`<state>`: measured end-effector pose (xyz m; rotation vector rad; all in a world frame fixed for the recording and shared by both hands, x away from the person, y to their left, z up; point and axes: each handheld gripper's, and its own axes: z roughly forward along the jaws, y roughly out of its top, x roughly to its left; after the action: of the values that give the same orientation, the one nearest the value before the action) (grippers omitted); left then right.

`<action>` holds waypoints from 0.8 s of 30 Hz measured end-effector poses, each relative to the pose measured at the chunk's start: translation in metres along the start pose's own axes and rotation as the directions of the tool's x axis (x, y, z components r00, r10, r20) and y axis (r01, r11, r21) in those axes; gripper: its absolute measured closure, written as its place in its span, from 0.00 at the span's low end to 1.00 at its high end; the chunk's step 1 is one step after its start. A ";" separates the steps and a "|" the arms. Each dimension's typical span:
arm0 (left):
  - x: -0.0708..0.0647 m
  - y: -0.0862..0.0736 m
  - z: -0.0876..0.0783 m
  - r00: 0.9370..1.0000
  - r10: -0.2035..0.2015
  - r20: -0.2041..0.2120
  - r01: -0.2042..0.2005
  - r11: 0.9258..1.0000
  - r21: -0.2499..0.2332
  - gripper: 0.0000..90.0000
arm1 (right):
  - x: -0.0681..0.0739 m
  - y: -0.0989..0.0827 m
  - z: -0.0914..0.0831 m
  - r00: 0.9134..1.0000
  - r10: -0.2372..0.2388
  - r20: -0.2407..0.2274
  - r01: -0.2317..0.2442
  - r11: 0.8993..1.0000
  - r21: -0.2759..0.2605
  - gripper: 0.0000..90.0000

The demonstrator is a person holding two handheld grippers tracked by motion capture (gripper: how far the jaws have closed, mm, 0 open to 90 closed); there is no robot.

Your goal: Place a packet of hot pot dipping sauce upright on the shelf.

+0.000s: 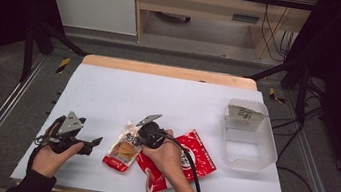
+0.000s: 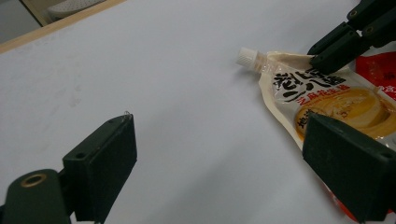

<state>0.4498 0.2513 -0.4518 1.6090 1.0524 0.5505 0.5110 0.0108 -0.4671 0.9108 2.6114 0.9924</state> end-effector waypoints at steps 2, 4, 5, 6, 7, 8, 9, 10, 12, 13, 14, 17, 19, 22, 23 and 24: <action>0.000 0.001 0.000 1.000 -0.002 0.004 0.002 1.000 -0.003 0.11 | 0.001 0.002 -0.001 1.000 -0.008 0.009 0.009 1.000 -0.013 0.97; -0.001 0.002 0.000 1.000 -0.003 0.013 0.003 1.000 -0.005 0.11 | 0.002 0.005 -0.003 1.000 -0.026 0.010 0.026 0.999 -0.032 0.97; -0.001 0.002 0.000 1.000 -0.002 0.017 0.002 1.000 -0.007 0.11 | 0.003 0.007 -0.005 0.999 -0.036 0.014 0.037 0.998 -0.041 0.98; -0.001 0.003 0.000 1.000 -0.005 0.021 0.005 1.000 -0.010 0.11 | 0.003 0.008 -0.006 0.999 -0.050 0.015 0.050 0.997 -0.050 0.98; -0.001 0.004 0.000 1.000 -0.005 0.025 0.005 1.000 -0.011 0.11 | 0.004 0.010 -0.007 0.998 -0.056 0.018 0.057 0.996 -0.065 0.98; -0.001 0.005 0.000 1.000 -0.004 0.029 0.004 1.000 -0.011 0.12 | 0.005 0.011 -0.009 0.998 -0.063 0.019 0.065 0.995 -0.074 0.98; -0.001 0.005 0.000 1.000 -0.007 0.030 0.008 1.000 -0.013 0.12 | 0.006 0.013 -0.011 0.997 -0.074 0.018 0.075 0.993 -0.089 0.98; -0.001 0.006 0.000 0.999 -0.007 0.032 0.008 1.000 -0.014 0.12 | 0.006 0.014 -0.013 0.996 -0.084 0.016 0.085 0.992 -0.095 0.98; -0.001 0.008 -0.001 0.999 -0.007 0.033 0.007 1.000 -0.012 0.12 | 0.008 0.018 -0.018 0.995 -0.095 0.014 0.096 0.988 -0.122 0.98; -0.002 0.010 -0.002 0.999 -0.008 0.035 0.008 1.000 -0.015 0.12 | 0.008 0.020 -0.021 0.995 -0.103 0.014 0.104 0.986 -0.130 0.98; -0.002 0.011 -0.002 0.999 -0.005 0.037 0.006 1.000 -0.018 0.12 | 0.009 0.022 -0.024 0.993 -0.118 0.016 0.119 0.984 -0.134 0.99; -0.006 0.016 -0.003 0.999 -0.004 0.046 0.005 1.000 -0.027 0.12 | 0.011 0.027 -0.037 0.991 -0.132 0.023 0.134 0.976 -0.170 0.99; -0.009 0.019 -0.004 0.999 0.005 0.054 -0.003 1.000 -0.029 0.13 | 0.012 0.030 -0.044 0.990 -0.140 0.025 0.143 0.971 -0.191 0.99; -0.014 0.023 -0.005 0.997 0.007 0.071 -0.004 0.999 -0.042 0.13 | 0.013 0.033 -0.054 0.990 -0.137 0.026 0.139 0.964 -0.227 0.99; -0.015 0.025 -0.005 0.997 0.008 0.077 -0.004 0.999 -0.043 0.13 | 0.014 0.034 -0.058 0.990 -0.140 0.025 0.142 0.960 -0.239 0.99; -0.017 0.027 -0.006 0.996 0.010 0.083 -0.006 0.999 -0.044 0.13 | 0.015 0.035 -0.060 0.989 -0.145 0.025 0.147 0.958 -0.247 0.99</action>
<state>0.4462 0.2394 -0.4222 1.5848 0.9657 0.5042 0.4923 0.0088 -0.3980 0.6498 2.4341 1.2366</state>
